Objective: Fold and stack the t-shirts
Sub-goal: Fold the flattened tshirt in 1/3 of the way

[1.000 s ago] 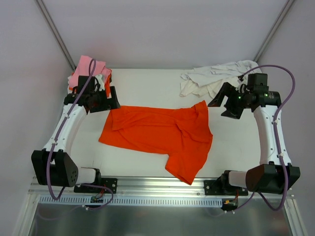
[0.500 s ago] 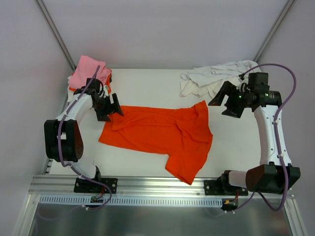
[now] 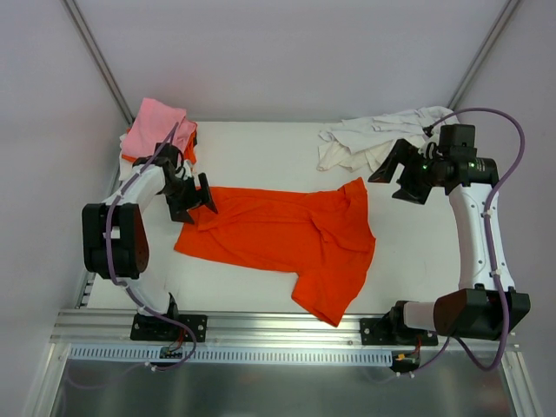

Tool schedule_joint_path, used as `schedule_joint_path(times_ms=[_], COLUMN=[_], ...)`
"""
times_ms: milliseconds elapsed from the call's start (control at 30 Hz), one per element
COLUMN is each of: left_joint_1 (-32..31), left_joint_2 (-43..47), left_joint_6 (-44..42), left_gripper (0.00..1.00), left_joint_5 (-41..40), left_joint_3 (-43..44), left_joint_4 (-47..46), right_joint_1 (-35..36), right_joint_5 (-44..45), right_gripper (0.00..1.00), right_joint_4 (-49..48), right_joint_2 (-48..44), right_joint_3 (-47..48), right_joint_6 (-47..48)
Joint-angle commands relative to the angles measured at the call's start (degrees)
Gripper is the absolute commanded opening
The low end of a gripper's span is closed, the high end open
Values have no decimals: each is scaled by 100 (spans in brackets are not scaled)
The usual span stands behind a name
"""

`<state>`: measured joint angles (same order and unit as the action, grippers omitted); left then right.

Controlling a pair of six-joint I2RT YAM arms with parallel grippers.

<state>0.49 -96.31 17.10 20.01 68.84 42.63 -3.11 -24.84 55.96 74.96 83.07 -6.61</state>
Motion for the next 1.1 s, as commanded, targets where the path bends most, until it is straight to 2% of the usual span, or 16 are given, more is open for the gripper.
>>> schedule_joint_path(times_ms=[0, 567, 633, 667, 767, 800, 833, 1067], left_joint_1=[56, 48, 48, 48, 48, 48, 48, 48], left_joint_2=[-124, -599, -652, -669, -731, -757, -757, -565], left_joint_6=[-84, -67, -75, -84, -93, -111, -111, -146], left_gripper=[82, 79, 64, 40, 15, 3, 0, 0], left_joint_5=[-68, 29, 82, 134, 170, 161, 135, -146], left_joint_3=[-98, -266, -231, -222, -169, -152, -143, 155], left_joint_4=[202, -44, -97, -97, -115, -115, -123, -27], right_joint_1=[30, 30, 30, 30, 30, 30, 30, 30], right_joint_5=[6, 93, 111, 111, 120, 120, 128, 129], right_gripper=[92, 93, 93, 93, 93, 93, 93, 94], right_joint_4=[-50, -174, -174, -174, -182, -174, -174, -182], right_joint_2=[19, -8, 1, -7, -8, -8, 1, 28], right_joint_3=[271, 289, 306, 307, 333, 342, 350, 377], right_joint_6=[-24, -139, -139, -156, -165, -174, -174, -200])
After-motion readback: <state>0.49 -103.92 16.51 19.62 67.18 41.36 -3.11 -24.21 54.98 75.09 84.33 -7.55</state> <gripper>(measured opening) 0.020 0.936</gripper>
